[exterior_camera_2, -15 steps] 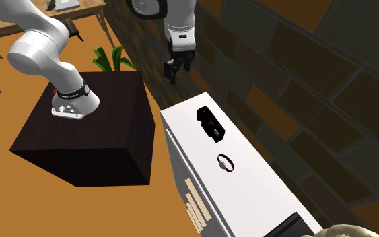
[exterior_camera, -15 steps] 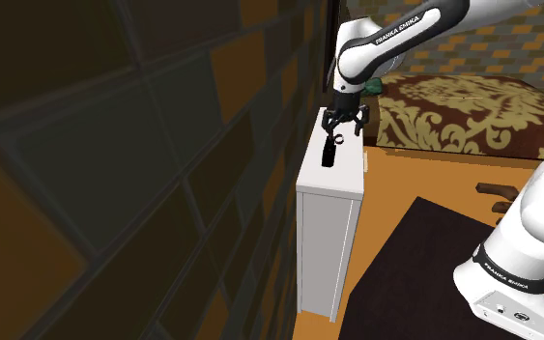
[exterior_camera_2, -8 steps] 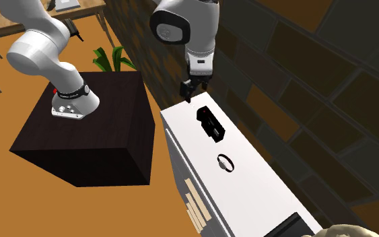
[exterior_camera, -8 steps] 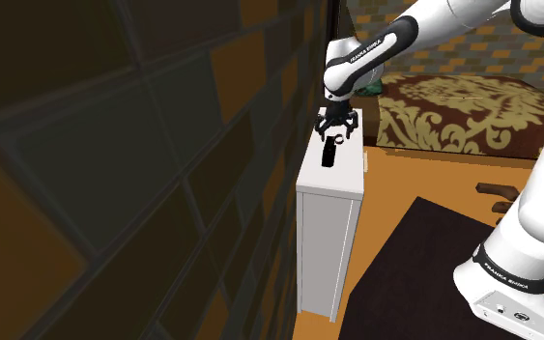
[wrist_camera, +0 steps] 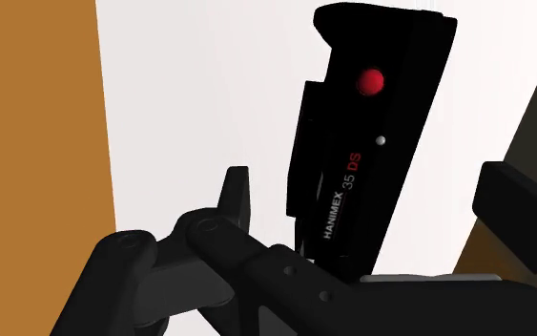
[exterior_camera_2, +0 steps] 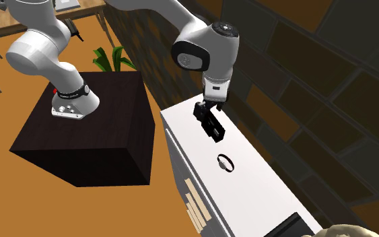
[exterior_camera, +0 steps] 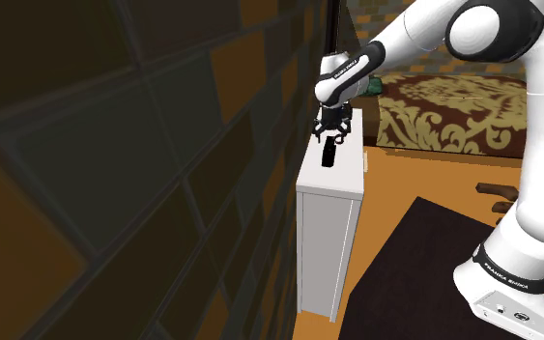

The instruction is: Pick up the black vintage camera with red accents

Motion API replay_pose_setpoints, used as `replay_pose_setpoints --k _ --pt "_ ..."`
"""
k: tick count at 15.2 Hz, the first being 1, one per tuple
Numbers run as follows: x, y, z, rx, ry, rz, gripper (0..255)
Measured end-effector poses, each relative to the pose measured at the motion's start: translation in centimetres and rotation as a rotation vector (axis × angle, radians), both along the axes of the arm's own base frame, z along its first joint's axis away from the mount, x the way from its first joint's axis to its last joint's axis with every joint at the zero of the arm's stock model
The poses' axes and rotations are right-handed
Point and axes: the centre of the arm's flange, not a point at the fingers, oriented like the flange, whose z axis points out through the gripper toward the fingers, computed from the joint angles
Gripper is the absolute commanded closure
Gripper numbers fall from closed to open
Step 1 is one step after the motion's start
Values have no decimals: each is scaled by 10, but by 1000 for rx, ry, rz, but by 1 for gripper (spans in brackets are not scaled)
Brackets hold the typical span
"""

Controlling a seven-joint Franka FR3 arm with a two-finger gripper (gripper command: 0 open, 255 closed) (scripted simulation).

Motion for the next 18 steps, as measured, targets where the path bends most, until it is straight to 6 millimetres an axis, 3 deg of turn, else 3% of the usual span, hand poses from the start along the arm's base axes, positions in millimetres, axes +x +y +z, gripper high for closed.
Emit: replay_pose_setpoints --k 7,8,18 --pt "3 -2 -37 -2 -1 -8 0" --pt "2 -2 -39 -2 0 -8 255" --pt "3 -2 -39 -2 -4 -8 255"
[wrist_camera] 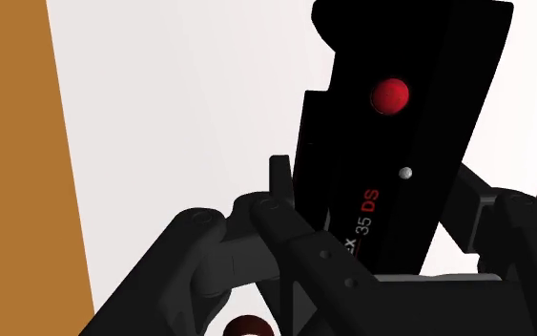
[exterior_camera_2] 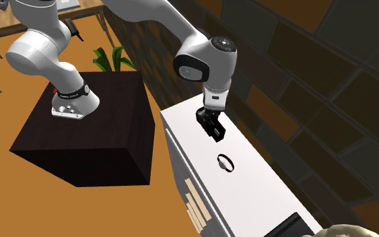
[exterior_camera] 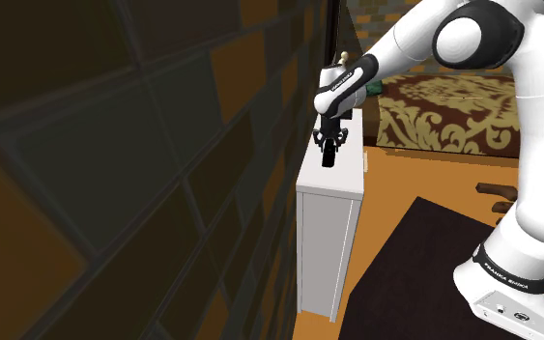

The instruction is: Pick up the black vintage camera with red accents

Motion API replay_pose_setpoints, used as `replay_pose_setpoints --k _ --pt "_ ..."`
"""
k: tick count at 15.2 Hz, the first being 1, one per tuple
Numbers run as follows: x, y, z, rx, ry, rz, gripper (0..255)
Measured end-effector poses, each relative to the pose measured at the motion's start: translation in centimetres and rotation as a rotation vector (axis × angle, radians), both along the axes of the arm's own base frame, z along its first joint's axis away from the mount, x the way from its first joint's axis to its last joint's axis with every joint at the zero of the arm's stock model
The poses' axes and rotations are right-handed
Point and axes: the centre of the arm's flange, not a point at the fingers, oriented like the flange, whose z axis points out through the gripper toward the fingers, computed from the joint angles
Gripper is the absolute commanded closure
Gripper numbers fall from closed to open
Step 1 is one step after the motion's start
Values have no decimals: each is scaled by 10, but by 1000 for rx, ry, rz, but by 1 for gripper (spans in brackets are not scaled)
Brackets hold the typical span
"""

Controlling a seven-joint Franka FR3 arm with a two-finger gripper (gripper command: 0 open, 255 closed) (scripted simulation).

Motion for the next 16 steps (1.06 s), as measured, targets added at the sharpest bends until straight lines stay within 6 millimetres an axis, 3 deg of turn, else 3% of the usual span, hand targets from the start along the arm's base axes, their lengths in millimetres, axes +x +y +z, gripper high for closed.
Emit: replay_pose_setpoints --k 3,16 --pt "0 0 8 0 3 -1 255" --pt "0 0 76 0 3 -1 255"
